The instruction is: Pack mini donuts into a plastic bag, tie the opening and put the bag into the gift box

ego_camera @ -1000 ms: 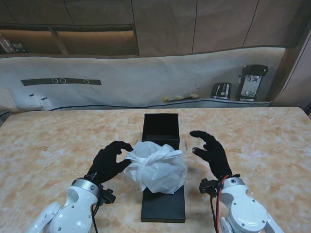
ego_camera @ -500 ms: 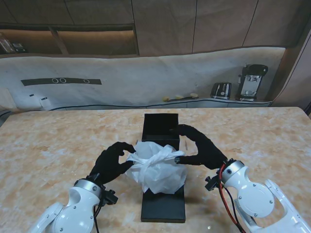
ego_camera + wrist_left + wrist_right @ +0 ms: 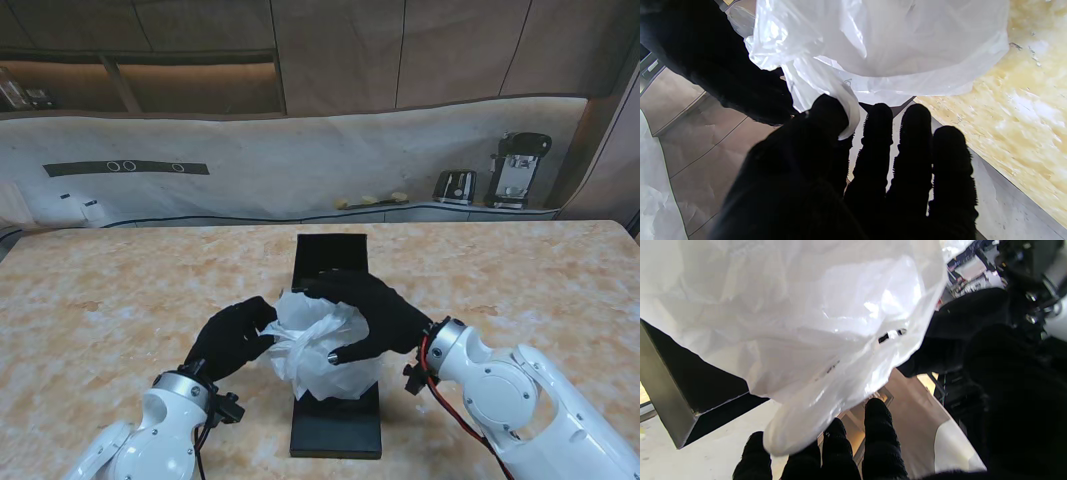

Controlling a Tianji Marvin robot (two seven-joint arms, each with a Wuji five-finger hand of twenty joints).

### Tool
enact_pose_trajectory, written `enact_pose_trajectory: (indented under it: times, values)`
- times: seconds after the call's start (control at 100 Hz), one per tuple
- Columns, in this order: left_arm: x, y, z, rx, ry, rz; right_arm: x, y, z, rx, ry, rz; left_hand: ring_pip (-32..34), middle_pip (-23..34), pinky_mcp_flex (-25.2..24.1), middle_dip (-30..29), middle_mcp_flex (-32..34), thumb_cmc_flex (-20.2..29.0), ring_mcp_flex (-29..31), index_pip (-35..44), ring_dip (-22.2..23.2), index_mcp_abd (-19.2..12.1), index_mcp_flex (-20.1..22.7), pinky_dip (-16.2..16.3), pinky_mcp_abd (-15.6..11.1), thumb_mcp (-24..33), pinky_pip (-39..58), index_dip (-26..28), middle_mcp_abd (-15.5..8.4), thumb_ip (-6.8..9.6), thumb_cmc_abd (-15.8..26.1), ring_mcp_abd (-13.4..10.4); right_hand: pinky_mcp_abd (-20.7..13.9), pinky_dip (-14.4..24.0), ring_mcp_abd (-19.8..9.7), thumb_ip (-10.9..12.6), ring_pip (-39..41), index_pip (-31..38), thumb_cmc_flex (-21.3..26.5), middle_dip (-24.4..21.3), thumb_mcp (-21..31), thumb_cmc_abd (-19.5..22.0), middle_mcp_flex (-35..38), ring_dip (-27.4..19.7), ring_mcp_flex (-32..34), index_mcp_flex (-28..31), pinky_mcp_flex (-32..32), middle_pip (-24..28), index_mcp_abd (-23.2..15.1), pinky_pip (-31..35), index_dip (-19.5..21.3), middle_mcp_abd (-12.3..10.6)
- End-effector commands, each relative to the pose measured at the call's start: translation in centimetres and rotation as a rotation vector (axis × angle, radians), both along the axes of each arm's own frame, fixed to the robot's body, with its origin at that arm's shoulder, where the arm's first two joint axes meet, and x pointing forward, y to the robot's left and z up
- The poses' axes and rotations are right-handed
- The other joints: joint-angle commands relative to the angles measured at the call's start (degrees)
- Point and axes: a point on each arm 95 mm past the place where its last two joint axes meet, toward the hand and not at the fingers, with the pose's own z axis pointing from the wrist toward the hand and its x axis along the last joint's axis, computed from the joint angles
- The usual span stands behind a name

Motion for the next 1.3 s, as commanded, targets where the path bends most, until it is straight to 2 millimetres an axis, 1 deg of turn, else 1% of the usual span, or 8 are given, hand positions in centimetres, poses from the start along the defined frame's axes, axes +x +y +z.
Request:
enact_pose_trajectory:
  times: [0.0,0.11,0.38,0.9,0.95,1.1,1.18,1.29]
  values:
    - [-0.5,-0.3,0.0,-0.011,0.008,-0.012,-0.1,0.6,-0.3,-0.002,0.012,0.015,1.27,-0.62,-0.61,0.97,0.9,1.39,0.14,1.54,1.28,-1.05,0.64,0.8,-0.09,-0.51,1.4,-0.59,-1.5,-0.43,-1.96,0.07,0.05,-1.24,0.03,-3.21,-2.05,-1.91,-3.11,-2.74,-0.86,1.13,-1.85,-1.47,-1.89,-2.22,0.12,-2.74,-1.86,-2.24,-0.41,0.73]
    - [-0.6,-0.1,0.0,-0.015,0.006,-0.007,0.2,1.2,-0.6,-0.049,-0.018,0.034,1.11,-0.91,-1.01,1.16,0.69,1.21,-0.14,1.74,1.23,-1.15,0.67,0.6,-0.07,-0.54,1.25,-0.7,-1.68,-0.53,-2.0,0.12,0.28,-2.72,0.23,-3.66,-3.09,-3.06,-3.58,-3.02,-1.5,1.55,-2.3,-1.85,-2.09,-4.06,0.59,-4.97,-3.14,-3.95,0.17,0.78]
    - [-1.0,0.2,0.0,-0.012,0.012,0.002,-0.2,2.7,-2.1,-0.109,-0.045,0.11,1.04,-1.18,-0.99,1.42,1.07,1.38,-0.04,1.94,1.2,-0.9,0.93,0.38,0.08,-0.01,1.45,-1.1,-1.44,-0.54,-2.32,0.35,0.49,-3.12,0.53,-3.81,-2.77,-2.9,-4.09,-2.61,-1.37,1.64,-2.16,-1.6,-1.98,-3.91,0.97,-5.48,-3.35,-4.53,1.14,1.02]
    - [-1.9,0.5,-1.0,-0.018,0.061,0.009,-1.3,4.0,-6.6,-0.178,-0.016,0.15,0.9,-1.49,-1.8,1.89,1.0,1.24,-0.68,2.12,1.27,-0.74,1.01,0.14,-0.08,0.57,1.35,-1.39,-1.45,-0.83,-2.59,0.51,0.86,-0.42,0.79,-4.02,-0.98,-1.48,-2.92,-1.43,-1.51,1.34,-1.85,-1.33,-1.47,-3.51,0.44,-4.37,-2.86,-2.25,4.49,1.33]
    - [-2.0,0.6,-1.2,-0.016,0.069,0.011,-1.4,4.0,-7.0,-0.182,-0.014,0.15,0.93,-1.55,-1.78,1.88,0.87,1.25,-0.65,2.14,1.29,-0.63,1.07,0.15,-0.05,0.6,1.4,-1.4,-1.44,-0.85,-2.62,0.55,0.7,3.07,0.84,-3.88,-0.04,-1.35,-2.55,-0.71,-2.13,1.49,-1.98,-1.24,-1.48,-3.47,-0.94,-3.61,-2.89,1.24,5.97,1.39]
    - [-2.2,0.5,-1.8,-0.02,0.096,0.01,-1.8,3.7,-8.4,-0.213,-0.001,0.156,0.96,-1.46,-1.96,1.91,1.18,1.27,-0.75,2.13,1.33,-0.58,1.24,0.15,0.08,0.8,1.43,-1.46,-1.27,-0.95,-2.88,0.75,0.81,5.15,1.07,-4.06,0.85,-1.11,-1.64,-0.02,-2.55,1.43,-1.89,-1.1,-1.22,-3.3,-1.5,-2.67,-2.76,3.58,6.87,1.51]
    - [-2.2,0.4,-2.1,-0.022,0.11,0.007,-2.0,3.5,-9.1,-0.226,0.014,0.153,0.91,-1.51,-1.97,1.88,1.19,1.17,-0.79,2.12,1.31,-0.57,1.32,0.14,0.17,0.95,1.43,-1.5,-1.33,-1.02,-2.9,0.78,1.12,8.62,1.26,-4.1,1.54,-1.01,-0.99,0.61,-3.01,1.45,-1.84,-1.12,-1.11,-3.19,-2.8,-2.04,-2.76,7.26,7.54,1.5]
    - [-2.3,0.2,-2.4,-0.025,0.127,0.004,-2.0,3.3,-10.0,-0.239,0.024,0.146,0.81,-1.52,-2.14,1.87,1.16,1.14,-0.85,2.11,1.28,-0.54,1.36,0.08,0.19,1.1,1.3,-1.53,-1.31,-1.11,-3.02,0.86,2.3,10.25,1.42,-4.16,3.56,0.02,-0.06,1.95,-3.36,1.3,-1.69,-0.42,-0.72,-2.71,-1.32,-0.17,-2.79,9.59,8.47,1.46]
